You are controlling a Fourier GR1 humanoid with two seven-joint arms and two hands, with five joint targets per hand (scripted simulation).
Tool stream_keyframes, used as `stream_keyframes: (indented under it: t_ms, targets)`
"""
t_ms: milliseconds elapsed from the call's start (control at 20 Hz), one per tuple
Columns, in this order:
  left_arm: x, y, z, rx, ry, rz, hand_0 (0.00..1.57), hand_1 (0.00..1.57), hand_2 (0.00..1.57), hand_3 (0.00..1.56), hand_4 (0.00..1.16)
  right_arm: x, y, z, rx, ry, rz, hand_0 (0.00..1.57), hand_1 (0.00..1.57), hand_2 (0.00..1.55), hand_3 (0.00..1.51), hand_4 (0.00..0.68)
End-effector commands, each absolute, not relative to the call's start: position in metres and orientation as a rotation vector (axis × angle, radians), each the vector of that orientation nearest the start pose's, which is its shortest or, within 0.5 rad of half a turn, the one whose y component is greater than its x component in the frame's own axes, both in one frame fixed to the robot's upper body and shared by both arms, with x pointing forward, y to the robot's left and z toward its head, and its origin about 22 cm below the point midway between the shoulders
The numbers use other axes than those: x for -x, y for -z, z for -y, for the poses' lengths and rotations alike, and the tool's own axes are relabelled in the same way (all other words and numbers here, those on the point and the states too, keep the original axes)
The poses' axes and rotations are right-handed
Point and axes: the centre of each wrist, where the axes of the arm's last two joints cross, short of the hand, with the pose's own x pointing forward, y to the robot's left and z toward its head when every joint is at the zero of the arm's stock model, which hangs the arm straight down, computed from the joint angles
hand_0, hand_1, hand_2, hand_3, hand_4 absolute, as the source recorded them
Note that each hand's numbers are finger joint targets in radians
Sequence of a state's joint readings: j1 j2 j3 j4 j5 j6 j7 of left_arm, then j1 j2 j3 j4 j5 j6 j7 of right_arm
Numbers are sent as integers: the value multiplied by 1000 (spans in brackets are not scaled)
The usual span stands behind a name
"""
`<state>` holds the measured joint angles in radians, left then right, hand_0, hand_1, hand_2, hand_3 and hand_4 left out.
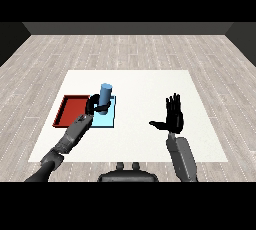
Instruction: Pick the blue can and put it in the blue box
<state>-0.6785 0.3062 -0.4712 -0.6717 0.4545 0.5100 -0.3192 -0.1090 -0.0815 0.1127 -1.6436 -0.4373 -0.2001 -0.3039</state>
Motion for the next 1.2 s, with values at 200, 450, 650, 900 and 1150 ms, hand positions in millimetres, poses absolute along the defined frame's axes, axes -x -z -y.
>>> stream_keyframes:
  t_ms: [200,450,650,900,1150]
  targets:
    - [-376,52,-210,-603,242,1208,894,894,827,835,925,-263,-38,212,-238,393,1929,0,0,0,0,0]
    - [-361,80,-221,-648,256,993,659,659,584,78,916,-267,-13,234,-228,398,1884,0,0,0,0,0]
    - [-364,79,-225,-648,139,939,1377,1377,1203,0,757,-275,-16,218,-196,390,1894,0,0,0,0,0]
    - [-360,80,-247,-603,141,884,236,236,0,0,468,-275,-13,229,-204,388,1879,0,0,0,0,0]
    - [-371,68,-246,-616,170,908,0,0,0,0,0,-275,-11,232,-200,381,1902,0,0,0,0,0]
